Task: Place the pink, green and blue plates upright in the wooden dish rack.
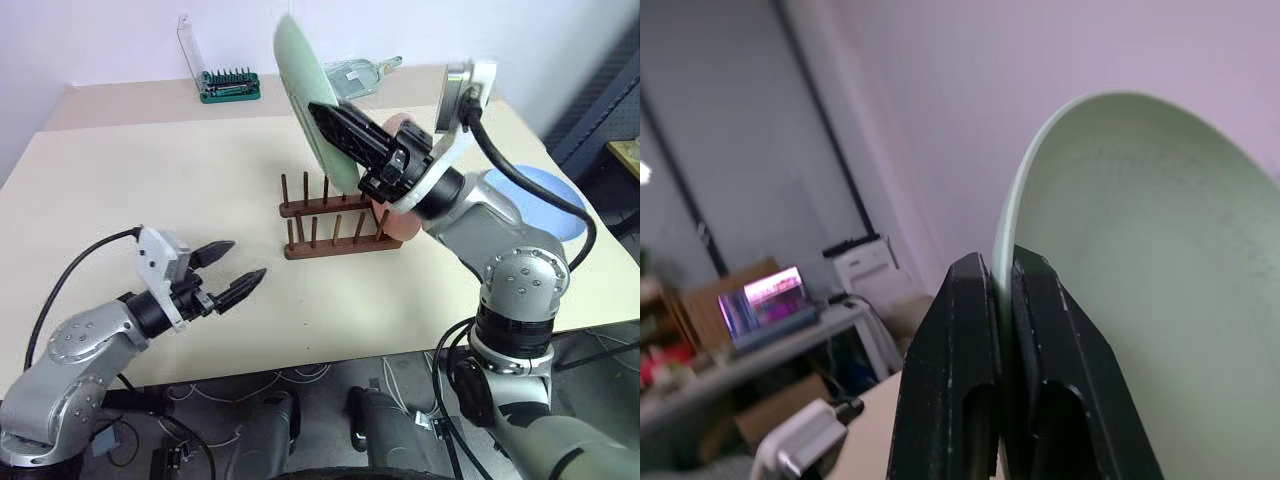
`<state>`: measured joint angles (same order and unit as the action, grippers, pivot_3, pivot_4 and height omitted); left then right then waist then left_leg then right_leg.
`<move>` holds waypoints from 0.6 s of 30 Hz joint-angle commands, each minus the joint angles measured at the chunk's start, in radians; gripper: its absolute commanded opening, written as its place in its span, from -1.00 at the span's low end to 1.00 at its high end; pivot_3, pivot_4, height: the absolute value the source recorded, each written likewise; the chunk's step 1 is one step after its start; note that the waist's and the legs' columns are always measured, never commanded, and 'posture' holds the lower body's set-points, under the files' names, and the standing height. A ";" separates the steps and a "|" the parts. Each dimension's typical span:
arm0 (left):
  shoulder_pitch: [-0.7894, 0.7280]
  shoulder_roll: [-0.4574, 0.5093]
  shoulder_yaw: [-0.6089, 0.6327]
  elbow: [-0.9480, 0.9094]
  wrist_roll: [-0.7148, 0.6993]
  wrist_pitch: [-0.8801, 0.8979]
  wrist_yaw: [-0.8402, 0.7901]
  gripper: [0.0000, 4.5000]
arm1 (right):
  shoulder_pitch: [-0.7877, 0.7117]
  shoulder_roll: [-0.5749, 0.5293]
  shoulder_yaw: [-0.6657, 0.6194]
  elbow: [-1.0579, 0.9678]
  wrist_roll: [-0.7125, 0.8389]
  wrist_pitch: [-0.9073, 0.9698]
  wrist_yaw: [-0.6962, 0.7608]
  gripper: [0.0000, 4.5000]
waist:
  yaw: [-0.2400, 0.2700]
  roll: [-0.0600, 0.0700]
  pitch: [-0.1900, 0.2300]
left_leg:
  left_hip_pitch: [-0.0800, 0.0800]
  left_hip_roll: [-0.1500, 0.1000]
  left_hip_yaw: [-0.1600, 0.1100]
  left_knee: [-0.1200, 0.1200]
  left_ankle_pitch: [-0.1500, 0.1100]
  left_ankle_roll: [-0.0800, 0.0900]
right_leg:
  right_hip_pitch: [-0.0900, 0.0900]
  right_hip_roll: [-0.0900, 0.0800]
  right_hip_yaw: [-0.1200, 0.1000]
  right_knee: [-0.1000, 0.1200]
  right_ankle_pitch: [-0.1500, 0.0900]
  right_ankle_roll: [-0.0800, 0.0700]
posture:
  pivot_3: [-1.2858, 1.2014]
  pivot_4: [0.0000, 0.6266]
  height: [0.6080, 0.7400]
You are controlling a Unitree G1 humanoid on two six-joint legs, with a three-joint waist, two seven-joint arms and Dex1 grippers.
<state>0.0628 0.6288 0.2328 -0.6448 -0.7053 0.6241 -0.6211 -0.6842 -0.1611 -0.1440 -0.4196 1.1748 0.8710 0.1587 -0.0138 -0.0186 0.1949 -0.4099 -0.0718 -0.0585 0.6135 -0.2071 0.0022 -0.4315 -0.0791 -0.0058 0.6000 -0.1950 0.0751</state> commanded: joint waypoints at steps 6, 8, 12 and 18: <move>-0.047 -0.018 -0.056 -0.043 -0.013 -0.012 0.015 0.76 | 0.024 0.008 -0.037 -0.038 0.161 -0.035 -0.195 -1.00 | 0.001 0.000 0.000 | -0.001 0.000 0.001 0.000 0.001 0.002 | 0.000 0.000 0.000 -0.001 0.000 0.000 | 0.03 -0.52 1.00; -0.047 -0.020 -0.056 -0.045 -0.018 -0.012 0.018 0.76 | 0.031 0.007 -0.039 -0.032 0.172 -0.047 -0.214 -1.00 | 0.001 0.000 0.000 | -0.001 0.000 0.001 0.000 0.001 0.002 | 0.000 0.000 0.000 -0.001 0.000 0.000 | 0.03 -0.52 1.00; -0.049 -0.021 -0.056 -0.047 -0.023 -0.010 0.021 0.76 | 0.036 0.012 -0.047 -0.013 0.189 -0.078 -0.248 -1.00 | 0.000 0.000 0.000 | -0.001 0.000 0.001 0.000 0.001 0.002 | 0.000 0.001 0.000 -0.001 0.000 0.001 | 0.03 -0.52 1.00; -0.053 -0.029 -0.058 -0.052 -0.037 -0.010 0.026 0.76 | 0.048 0.015 -0.049 0.021 0.215 -0.110 -0.291 -1.00 | 0.000 0.000 0.000 | -0.001 0.000 0.001 0.000 0.001 0.002 | 0.000 0.001 -0.001 -0.001 0.000 0.001 | 0.03 -0.52 1.00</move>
<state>0.0243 0.6044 0.1722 -0.6519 -0.7238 0.6232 -0.5989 -0.6344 -0.1550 -0.1733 -0.3953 1.3624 0.7879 -0.1202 -0.0135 -0.0186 0.1949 -0.4106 -0.0718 -0.0579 0.6137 -0.2061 0.0042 -0.4311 -0.0784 -0.0063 0.5986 -0.1950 0.0757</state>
